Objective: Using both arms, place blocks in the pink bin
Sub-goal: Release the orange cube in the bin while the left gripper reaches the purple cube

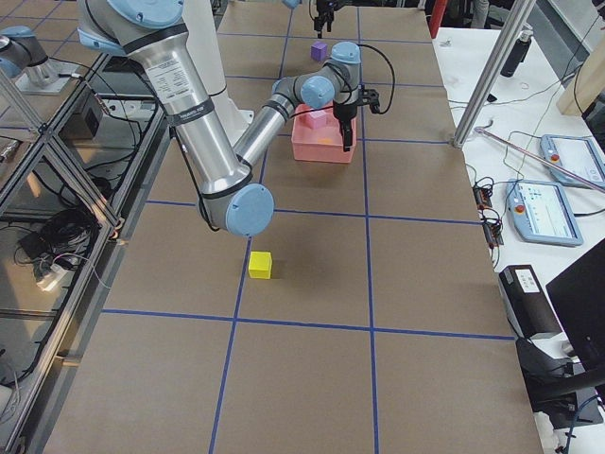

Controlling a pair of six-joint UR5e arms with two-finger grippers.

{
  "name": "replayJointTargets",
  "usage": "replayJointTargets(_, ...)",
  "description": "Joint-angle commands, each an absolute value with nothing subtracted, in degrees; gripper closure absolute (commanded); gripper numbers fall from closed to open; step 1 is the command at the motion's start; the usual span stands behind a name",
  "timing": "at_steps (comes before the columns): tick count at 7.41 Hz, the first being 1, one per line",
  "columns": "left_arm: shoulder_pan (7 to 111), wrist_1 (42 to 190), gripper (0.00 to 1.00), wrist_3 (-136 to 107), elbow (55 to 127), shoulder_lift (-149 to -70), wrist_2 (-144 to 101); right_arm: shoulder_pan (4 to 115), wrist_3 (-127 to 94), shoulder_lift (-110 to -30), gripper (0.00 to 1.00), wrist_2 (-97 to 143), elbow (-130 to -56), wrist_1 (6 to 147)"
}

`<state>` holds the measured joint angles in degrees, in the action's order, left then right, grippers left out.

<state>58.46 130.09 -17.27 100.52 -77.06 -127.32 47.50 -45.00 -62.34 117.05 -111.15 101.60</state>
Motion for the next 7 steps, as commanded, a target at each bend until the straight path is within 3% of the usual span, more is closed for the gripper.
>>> replayJointTargets(1,52.75,131.4,0.0,-20.48,100.37,-76.64,-120.6,49.92,-41.67,-64.42,0.0,119.0,-111.62,101.51)
replayJointTargets(5,49.05,131.31,0.0,-22.06,97.84,-77.95,-120.5,51.5,-36.22,-67.93,0.0,119.09,-111.8,101.51)
replayJointTargets(6,48.96,131.4,0.07,-22.06,96.17,-79.0,-120.5,51.68,-35.69,-68.55,0.0,119.09,-111.8,101.51)
replayJointTargets(7,49.04,131.31,0.32,-22.32,95.72,-79.45,-120.5,51.77,-35.6,-68.73,0.0,119.09,-111.8,101.51)
